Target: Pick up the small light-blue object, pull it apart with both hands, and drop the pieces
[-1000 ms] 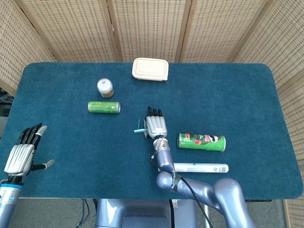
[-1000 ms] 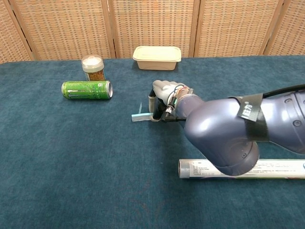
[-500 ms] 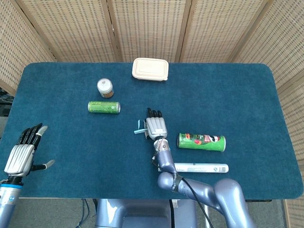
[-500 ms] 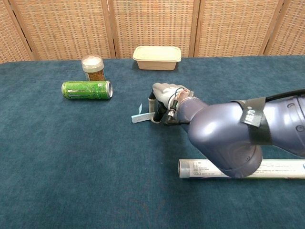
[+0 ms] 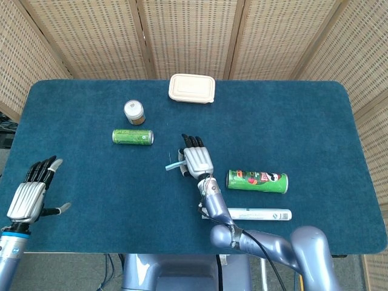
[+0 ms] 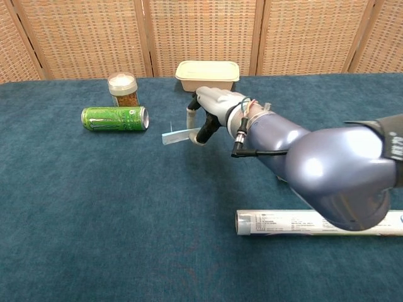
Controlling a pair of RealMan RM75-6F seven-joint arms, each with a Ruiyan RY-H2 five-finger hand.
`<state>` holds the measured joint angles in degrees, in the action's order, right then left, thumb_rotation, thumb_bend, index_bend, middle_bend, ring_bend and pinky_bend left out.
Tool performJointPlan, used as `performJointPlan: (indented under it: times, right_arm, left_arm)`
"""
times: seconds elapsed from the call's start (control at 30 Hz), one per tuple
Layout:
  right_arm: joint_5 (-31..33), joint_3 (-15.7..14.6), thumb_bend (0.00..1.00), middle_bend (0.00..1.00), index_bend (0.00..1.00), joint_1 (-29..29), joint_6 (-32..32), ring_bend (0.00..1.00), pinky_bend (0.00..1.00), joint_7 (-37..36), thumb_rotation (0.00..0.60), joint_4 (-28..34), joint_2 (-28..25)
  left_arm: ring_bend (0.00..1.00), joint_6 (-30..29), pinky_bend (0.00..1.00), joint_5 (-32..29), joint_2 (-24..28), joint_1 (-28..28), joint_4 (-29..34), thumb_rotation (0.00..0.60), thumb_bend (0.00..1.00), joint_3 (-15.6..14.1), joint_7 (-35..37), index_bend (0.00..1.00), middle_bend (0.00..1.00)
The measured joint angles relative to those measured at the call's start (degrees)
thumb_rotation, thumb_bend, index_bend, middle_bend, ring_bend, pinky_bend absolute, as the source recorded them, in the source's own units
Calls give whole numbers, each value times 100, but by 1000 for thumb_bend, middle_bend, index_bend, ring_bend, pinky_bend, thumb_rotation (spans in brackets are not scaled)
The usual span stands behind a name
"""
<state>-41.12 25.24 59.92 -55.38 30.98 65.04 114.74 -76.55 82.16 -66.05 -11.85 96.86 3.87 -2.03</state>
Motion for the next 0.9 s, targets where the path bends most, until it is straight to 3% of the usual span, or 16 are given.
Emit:
performJointPlan:
  times: [0.1, 0.17, 0.27, 0.47, 0.7, 0.9]
  right_arm:
    - [-389, -115, 569, 41, 678, -203, -206, 0, 0, -100, 600, 621, -391]
    - [-631, -198, 569, 41, 678, -345, -339, 0, 0, -153, 600, 1045, -683]
    - [-916, -313, 569, 41, 678, -522, -495, 0, 0, -191, 600, 1550, -1082]
    - [-1196, -508, 569, 41, 678, -726, -687, 0, 0, -96, 600, 2120, -1556]
    - [-1247, -621, 570, 41, 678, -765, -786, 0, 0, 184, 600, 2521, -1732]
    - [-1150, -652, 584, 41, 678, -721, -829, 0, 0, 412, 600, 2726, -1770]
  left_arm:
    - [90, -18, 38, 89, 18, -109, 18, 600, 0, 112, -14, 0, 115]
    - [253, -31, 171, 150, 18, -222, 24, 600, 0, 226, -43, 43, 281]
    - [382, -22, 347, 241, -15, -438, 0, 600, 0, 413, -79, 167, 429]
    - [513, 290, 563, 428, -183, -1020, -245, 600, 0, 699, -112, 301, 612]
    - [603, 1055, 648, 470, -542, -1839, -595, 600, 1, 926, -363, 350, 722]
    - [611, 1673, 656, 182, -856, -2380, -696, 600, 120, 1089, -923, 352, 729]
